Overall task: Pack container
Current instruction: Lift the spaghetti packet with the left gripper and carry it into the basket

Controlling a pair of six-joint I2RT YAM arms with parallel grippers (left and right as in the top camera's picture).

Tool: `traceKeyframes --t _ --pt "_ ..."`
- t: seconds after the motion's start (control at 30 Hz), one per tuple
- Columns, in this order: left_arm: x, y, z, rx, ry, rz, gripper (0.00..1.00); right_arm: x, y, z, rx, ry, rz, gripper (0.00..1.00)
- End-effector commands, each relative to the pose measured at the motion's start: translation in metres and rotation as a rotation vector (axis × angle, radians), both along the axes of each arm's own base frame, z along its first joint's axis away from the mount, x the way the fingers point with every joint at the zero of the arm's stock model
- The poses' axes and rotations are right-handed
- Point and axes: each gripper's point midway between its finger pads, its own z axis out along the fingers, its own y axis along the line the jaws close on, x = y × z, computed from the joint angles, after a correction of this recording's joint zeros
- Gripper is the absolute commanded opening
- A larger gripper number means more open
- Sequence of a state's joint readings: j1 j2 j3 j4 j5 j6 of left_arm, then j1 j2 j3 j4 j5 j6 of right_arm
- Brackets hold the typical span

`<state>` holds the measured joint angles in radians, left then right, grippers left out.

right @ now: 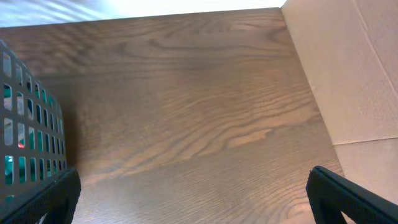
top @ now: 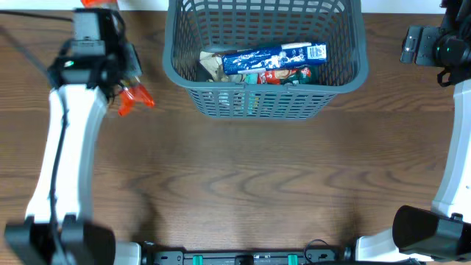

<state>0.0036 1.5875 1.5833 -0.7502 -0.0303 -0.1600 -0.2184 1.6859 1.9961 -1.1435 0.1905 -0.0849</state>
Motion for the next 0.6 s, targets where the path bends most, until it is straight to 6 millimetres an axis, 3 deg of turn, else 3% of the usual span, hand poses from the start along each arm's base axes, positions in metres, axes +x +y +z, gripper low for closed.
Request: traceKeyframes --t 0.0,0.23,0.47,0.57 --pt "-0.005 -0.002 0.074 0.081 -0.181 -0.085 0.06 -0.002 -0.001 0.008 -0.010 -0.015 0.004 0.99" --pt "-0.005 -0.031 0.132 0.038 -0.318 -0.262 0.06 -0.002 -0.001 0.008 -0.010 -0.015 0.004 0.99" --pt "0.009 -0.068 0.156 0.043 -0.399 -0.483 0.06 -0.002 -0.001 0.008 -0.010 -0.015 0.004 0.99" --pt "0.012 -0.095 0.162 0.062 -0.437 -0.619 0.06 -0.002 -0.001 0.008 -0.010 -0.015 0.004 0.99"
